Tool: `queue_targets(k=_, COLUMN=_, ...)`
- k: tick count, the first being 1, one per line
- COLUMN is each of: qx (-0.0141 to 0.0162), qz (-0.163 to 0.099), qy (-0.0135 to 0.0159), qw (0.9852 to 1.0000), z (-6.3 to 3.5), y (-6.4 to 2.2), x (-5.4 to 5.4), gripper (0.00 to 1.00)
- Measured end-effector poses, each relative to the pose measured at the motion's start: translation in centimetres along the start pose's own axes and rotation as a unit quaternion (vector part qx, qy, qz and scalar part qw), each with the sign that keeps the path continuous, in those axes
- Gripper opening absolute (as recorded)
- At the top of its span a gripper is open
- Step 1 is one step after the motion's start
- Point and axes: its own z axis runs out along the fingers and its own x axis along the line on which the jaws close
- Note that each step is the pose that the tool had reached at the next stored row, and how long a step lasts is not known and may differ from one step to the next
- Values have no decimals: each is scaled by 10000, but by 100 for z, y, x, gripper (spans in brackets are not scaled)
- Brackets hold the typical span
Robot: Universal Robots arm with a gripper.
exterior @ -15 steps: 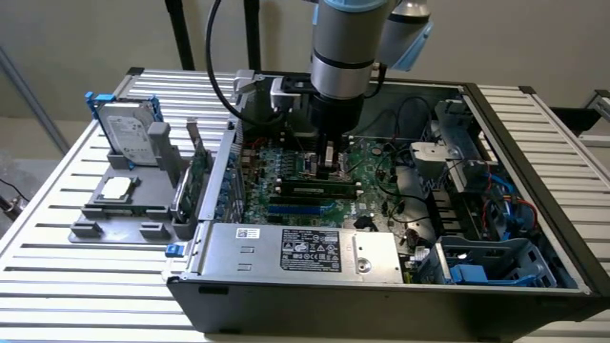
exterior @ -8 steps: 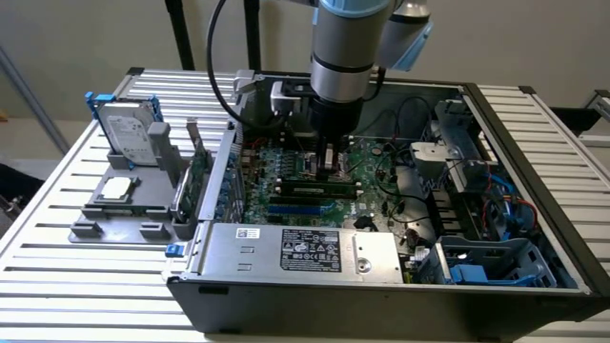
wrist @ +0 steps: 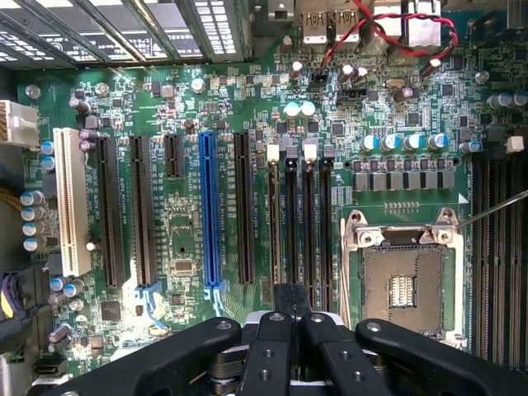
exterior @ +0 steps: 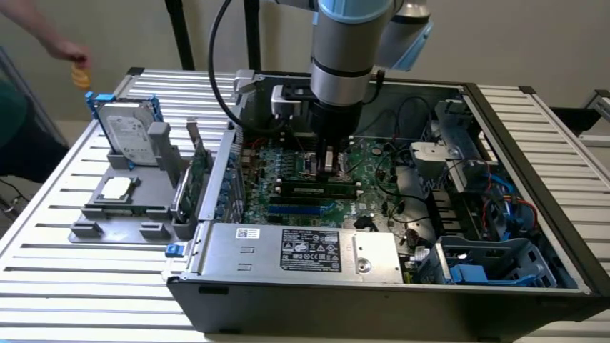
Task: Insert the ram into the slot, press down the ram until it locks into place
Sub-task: 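Press down the ram until it locks into place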
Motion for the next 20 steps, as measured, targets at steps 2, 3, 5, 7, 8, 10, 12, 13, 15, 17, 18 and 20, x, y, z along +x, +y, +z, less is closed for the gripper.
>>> queue_targets(k=2, qx=0, qz=-8, qy=4, qw=10000, z=17, y=-1, x=-2, gripper=11)
queue_targets(k=3, qx=1, qz=-11, qy=6, qw=10000, z=25, y=-2, x=-3, gripper=11)
queue_targets(k=5, qx=1, qz=-19, qy=13, qw=10000, z=42, y=-2, x=-5, gripper=11)
queue_targets(k=7, qx=0, qz=-25, qy=23, qw=10000, z=56, y=-2, x=-6, gripper=11)
queue_targets(k=8, qx=2, qz=-28, qy=22, qw=10000, z=65, y=-3, x=-7, gripper=11)
queue_targets(k=10, qx=1, qz=-31, qy=25, qw=10000, z=78, y=-3, x=-7, gripper=11)
queue_targets(k=12, qx=1, qz=-31, qy=26, qw=10000, z=77, y=-3, x=-7, gripper=11)
queue_targets(k=13, qx=5, qz=-32, qy=15, qw=10000, z=57, y=-4, x=-9, gripper=11)
queue_targets(k=15, qx=1, qz=-33, qy=22, qw=10000, z=-39, y=-5, x=-8, gripper=11)
queue_targets(k=17, qx=0, qz=-35, qy=23, qw=10000, z=-129, y=-9, x=-8, gripper=11)
queue_targets(k=18, qx=-1, qz=-37, qy=23, qw=10000, z=-164, y=-15, x=-8, gripper=11)
queue_targets(k=20, qx=-1, qz=-43, qy=22, qw=10000, z=-179, y=-21, x=-8, gripper=11)
